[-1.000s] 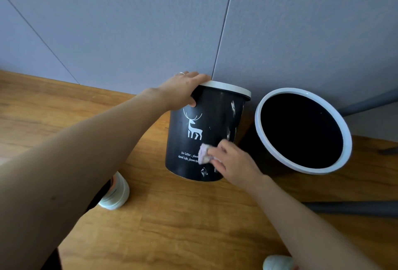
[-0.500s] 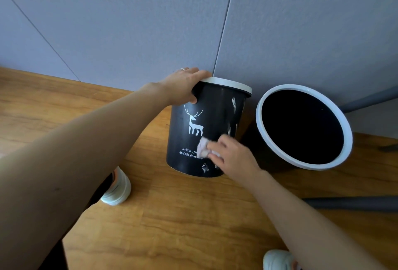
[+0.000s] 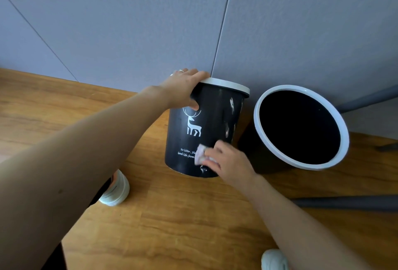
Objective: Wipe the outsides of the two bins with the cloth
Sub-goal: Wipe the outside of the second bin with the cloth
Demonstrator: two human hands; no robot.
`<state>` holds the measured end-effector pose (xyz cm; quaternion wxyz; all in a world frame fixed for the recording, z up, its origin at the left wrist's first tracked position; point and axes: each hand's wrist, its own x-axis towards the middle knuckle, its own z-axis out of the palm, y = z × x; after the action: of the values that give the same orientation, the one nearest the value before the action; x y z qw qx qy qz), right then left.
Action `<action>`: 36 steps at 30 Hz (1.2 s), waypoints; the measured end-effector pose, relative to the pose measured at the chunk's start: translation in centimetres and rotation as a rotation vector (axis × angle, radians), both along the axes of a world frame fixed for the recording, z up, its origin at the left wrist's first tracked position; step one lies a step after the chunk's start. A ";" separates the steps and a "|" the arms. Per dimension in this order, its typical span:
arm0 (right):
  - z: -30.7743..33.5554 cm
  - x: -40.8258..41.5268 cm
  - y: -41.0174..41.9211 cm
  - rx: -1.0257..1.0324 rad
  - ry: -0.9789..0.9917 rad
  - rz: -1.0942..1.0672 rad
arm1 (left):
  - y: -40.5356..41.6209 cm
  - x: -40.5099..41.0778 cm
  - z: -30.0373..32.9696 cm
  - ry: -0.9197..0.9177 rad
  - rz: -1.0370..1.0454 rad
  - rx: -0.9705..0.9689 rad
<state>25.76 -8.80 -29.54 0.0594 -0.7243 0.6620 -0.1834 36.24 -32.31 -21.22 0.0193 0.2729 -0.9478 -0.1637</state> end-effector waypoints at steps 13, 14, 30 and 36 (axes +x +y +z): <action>0.5 -0.9 -0.5 -0.059 0.097 -0.047 | 0.1 -0.1 0.1 -0.022 -0.001 -0.008; 0.4 -0.6 -0.2 -0.047 0.093 -0.035 | 0.0 0.0 0.1 -0.021 -0.001 -0.007; -0.1 0.7 0.2 0.043 0.048 0.020 | 0.0 0.2 0.3 -0.011 0.011 0.019; -1.2 1.6 2.5 0.216 0.048 0.171 | -0.3 0.2 0.7 -0.037 0.008 0.051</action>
<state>27.41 -6.31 -30.74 0.1363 -0.7716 0.6151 -0.0879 36.48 -32.56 -20.56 -0.0043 0.2799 -0.9425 -0.1826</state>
